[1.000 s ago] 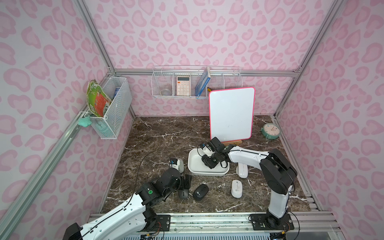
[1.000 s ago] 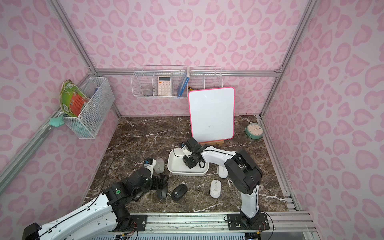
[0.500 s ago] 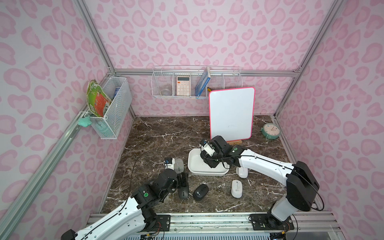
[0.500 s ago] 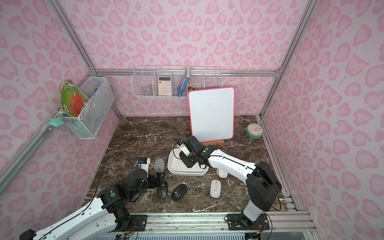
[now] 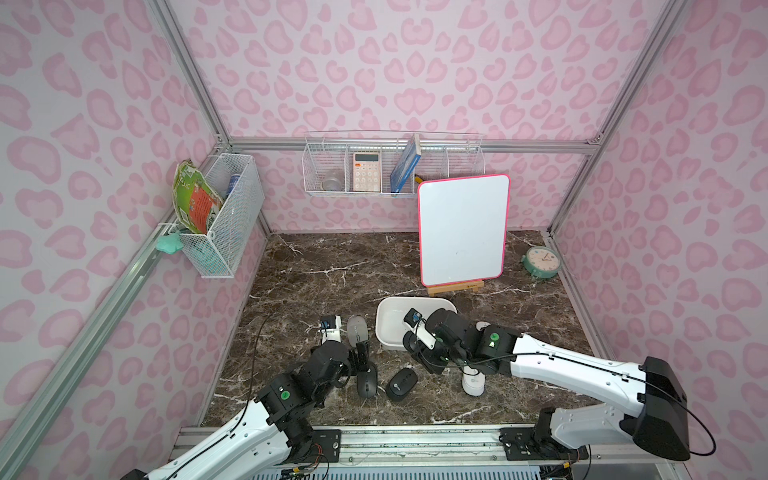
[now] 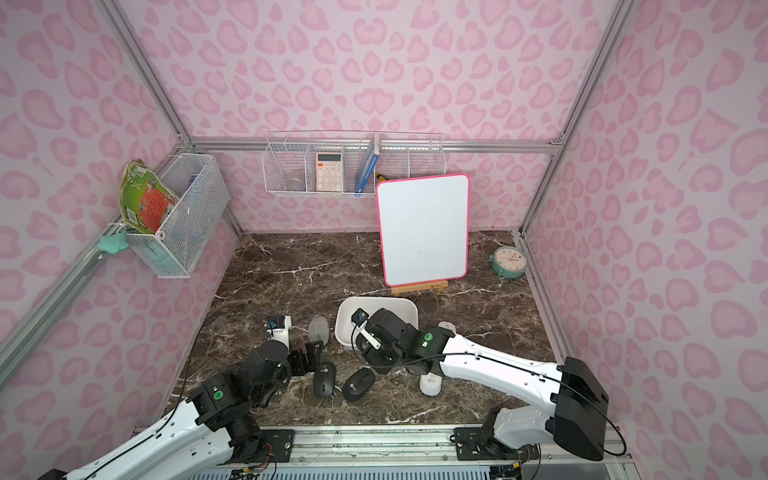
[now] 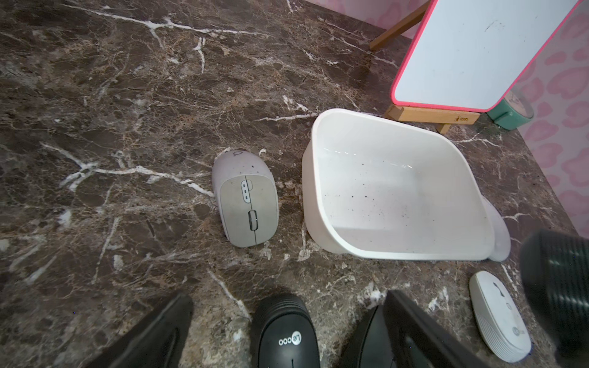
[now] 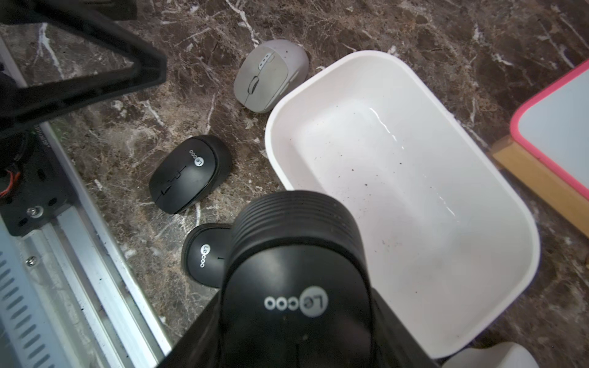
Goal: Take out the mouse from the storage box
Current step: Place the mouse at the center of the board.
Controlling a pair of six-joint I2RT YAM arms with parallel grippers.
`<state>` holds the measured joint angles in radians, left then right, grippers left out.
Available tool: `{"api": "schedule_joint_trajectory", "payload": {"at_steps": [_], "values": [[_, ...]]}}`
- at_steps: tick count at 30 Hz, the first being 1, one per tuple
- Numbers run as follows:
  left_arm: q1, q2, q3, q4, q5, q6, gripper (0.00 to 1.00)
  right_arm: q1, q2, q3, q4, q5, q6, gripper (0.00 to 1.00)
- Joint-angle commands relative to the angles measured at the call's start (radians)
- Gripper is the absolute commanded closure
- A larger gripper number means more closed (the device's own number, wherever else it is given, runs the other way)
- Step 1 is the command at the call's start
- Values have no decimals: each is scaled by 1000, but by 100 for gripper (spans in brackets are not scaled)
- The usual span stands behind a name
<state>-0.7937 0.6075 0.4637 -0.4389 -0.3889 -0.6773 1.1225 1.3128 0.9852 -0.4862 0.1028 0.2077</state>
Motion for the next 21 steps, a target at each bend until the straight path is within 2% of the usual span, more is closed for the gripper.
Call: {"api": "schedule_joint_trajectory", "payload": {"at_steps": [1,9,21], "values": [[1,11,6,7,-36,16,2,32,-21,-25,-15,45,90,48],[1,13,-3,23,-36,24,2,105,-41,-97,-21,54,204,48],[1,-58,-19,-20,-59,2,1,130,5,-174,-15,57,280,49]]}}
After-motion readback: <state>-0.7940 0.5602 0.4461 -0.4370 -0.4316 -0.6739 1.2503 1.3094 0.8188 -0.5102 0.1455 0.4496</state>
